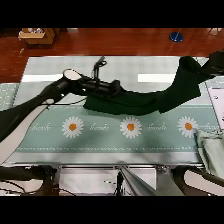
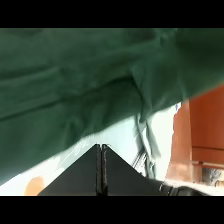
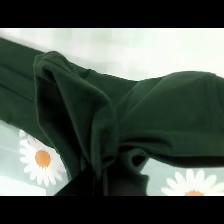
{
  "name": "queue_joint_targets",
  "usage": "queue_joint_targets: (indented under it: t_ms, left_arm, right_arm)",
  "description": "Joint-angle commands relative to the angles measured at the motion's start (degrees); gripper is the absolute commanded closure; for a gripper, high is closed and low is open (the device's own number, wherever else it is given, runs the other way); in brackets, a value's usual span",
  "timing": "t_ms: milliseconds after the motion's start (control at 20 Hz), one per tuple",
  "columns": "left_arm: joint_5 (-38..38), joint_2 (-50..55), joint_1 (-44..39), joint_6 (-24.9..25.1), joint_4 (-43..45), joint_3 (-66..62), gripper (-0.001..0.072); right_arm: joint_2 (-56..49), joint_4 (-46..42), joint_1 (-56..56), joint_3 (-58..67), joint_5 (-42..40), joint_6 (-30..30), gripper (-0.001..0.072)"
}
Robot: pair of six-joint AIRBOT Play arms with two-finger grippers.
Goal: Fold the shirts.
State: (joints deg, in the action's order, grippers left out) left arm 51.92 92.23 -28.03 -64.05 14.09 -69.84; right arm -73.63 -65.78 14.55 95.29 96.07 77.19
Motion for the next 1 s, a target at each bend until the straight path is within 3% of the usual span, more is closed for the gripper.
queue_joint_targets:
  t_ms: [0,500,700,950]
  left_arm:
    - [-4.6,2.1,-4.9,-0.2,-5.2,-0.1,0.0686]
    - [-4.8,10.7,-13.5,0.6,-11.3,-0.1,0.0686]
    - [-5.4,12.2,-12.9,5.3,-16.4,-0.1,0.0687]
    - [-8.5,12.6,-12.4,5.7,-17.6,-0.4,0.0688]
  right_arm:
    - [1.8,-2.7,-3.5,0.0,1.7,1.2,0.0688]
    - [2.5,-1.7,-8.7,0.0,3.7,3.9,0.0689]
    - [5.9,-4.3,-8.7,0.0,4.1,3.8,0.0688]
    - [9.1,-6.8,-8.7,0.0,4.1,3.4,0.0689]
